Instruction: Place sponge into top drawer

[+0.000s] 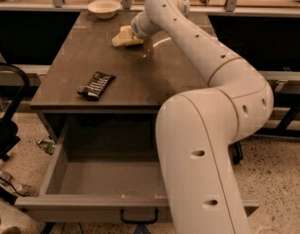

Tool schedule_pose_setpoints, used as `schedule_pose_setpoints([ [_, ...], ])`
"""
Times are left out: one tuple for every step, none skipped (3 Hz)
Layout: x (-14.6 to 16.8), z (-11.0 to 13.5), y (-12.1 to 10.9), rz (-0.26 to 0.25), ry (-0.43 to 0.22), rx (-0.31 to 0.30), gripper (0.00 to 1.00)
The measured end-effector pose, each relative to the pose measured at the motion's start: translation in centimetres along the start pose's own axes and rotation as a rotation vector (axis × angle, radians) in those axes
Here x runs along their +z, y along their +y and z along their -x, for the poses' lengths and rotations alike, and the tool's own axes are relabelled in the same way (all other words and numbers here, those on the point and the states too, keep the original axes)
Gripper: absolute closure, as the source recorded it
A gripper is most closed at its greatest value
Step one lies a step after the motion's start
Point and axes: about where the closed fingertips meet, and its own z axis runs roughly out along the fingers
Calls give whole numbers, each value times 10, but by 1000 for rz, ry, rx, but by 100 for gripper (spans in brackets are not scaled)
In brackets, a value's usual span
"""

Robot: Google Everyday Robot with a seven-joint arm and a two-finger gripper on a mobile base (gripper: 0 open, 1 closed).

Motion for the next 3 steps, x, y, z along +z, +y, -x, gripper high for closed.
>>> schedule_pose_setpoints([
  [4,-2,2,5,5,0,47],
  [5,-2,3,6,7,0,69],
  [1,3,3,6,7,0,100],
])
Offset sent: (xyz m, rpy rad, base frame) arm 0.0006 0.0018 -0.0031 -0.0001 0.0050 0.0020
